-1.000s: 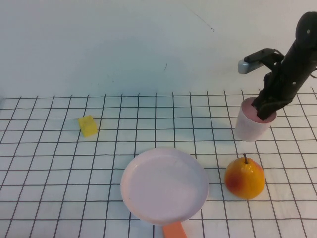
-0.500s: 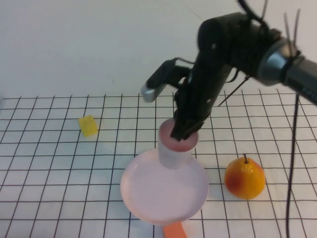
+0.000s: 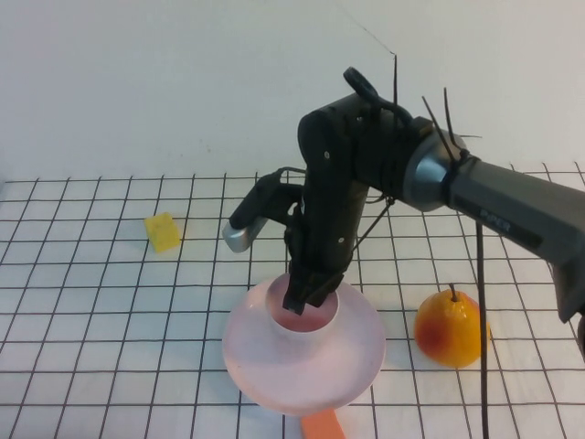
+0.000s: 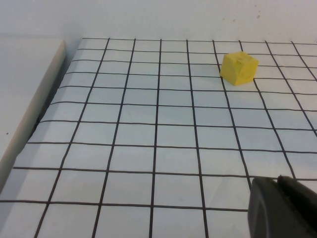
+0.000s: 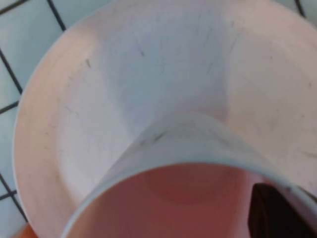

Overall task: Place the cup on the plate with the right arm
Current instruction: Place the cup on the plate

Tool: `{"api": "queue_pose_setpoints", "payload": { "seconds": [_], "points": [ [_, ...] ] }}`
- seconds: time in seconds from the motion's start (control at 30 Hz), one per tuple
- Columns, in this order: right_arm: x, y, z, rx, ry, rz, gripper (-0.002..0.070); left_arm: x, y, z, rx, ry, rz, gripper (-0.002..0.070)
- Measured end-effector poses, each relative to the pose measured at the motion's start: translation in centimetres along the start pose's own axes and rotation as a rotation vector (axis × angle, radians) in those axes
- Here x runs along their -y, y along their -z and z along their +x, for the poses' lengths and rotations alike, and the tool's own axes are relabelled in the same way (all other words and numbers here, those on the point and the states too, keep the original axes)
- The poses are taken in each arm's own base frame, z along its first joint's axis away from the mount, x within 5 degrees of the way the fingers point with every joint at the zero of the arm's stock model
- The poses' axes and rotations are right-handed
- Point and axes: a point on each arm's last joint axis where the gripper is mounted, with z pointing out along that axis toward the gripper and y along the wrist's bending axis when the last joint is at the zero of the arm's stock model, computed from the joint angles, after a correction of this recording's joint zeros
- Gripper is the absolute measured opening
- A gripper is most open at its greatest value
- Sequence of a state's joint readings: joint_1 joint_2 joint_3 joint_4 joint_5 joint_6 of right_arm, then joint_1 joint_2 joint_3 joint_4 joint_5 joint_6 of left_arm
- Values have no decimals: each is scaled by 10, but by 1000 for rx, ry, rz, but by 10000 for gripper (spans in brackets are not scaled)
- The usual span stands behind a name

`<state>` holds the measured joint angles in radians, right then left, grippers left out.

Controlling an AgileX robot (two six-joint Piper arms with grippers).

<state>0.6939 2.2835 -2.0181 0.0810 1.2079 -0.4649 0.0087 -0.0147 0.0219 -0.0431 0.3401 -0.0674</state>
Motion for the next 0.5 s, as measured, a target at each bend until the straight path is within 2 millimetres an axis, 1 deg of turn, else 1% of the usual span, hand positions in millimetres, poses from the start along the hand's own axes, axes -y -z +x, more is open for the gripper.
{"api": "queue_pose_setpoints", "payload": {
  "seconds": [0.1,0.2,0.23,0.3,0.37,0.43,0.5],
  "points": [
    [1,-12,1,-29,-4,-14,22,0,0,0,0,-2,-1,-3],
    [0,-14,1,-35,-6,-21,42,0,0,0,0,-2,-1,-3],
    [0,-14,1,-35,-5,-21,65,0,0,0,0,-2,-1,-3],
    [0,-14,1,-35,-6,-21,134,0,0,0,0,-2,-1,-3],
    [1,-13,1,-33,-5,-20,241,0,0,0,0,-2,-1,-3],
    [1,-12,0,-29,-5,-18,314,0,0,0,0,-2,-1,-2],
    [2,-7,-2,-15,-8,-7,352,0,0,0,0,-2,-1,-3]
  ]
}}
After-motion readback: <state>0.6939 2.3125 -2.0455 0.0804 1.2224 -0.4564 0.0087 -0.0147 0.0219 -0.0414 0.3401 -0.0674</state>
